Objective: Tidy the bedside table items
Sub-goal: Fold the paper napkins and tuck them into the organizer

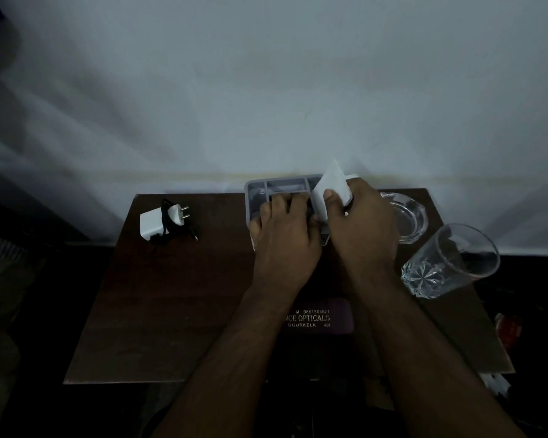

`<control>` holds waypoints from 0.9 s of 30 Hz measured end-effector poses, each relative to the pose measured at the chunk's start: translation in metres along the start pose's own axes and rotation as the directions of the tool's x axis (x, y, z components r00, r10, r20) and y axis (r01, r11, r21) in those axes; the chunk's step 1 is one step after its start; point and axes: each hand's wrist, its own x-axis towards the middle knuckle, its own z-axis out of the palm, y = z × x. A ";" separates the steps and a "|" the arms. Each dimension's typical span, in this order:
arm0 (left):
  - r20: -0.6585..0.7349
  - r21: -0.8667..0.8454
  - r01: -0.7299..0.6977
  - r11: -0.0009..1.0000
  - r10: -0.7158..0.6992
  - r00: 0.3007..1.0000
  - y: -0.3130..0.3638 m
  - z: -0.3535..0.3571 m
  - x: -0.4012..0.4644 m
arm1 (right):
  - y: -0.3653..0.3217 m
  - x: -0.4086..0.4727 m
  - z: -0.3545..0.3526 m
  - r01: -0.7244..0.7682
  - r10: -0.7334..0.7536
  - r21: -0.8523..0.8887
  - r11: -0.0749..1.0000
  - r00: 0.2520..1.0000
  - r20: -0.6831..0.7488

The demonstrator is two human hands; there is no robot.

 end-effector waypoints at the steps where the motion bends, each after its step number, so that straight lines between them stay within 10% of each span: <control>1: -0.002 0.000 0.000 1.000 0.000 1.000 0.000 0.000 0.000 | 0.000 0.001 0.001 -0.001 0.001 0.014 1.000 1.000 0.009; 11: -0.095 -0.005 -0.049 0.999 0.048 0.994 0.002 0.001 -0.001 | 0.009 0.002 -0.016 -0.126 0.130 0.074 0.989 0.990 -0.062; 21: -0.094 0.023 -0.095 0.995 0.096 0.991 -0.010 -0.001 0.000 | 0.007 -0.025 -0.012 -0.397 0.337 0.134 0.908 0.882 0.329; 27: -0.052 0.050 -0.098 0.994 0.101 0.994 0.002 0.005 0.002 | 0.003 -0.012 -0.001 -0.647 0.479 0.573 0.502 0.760 0.439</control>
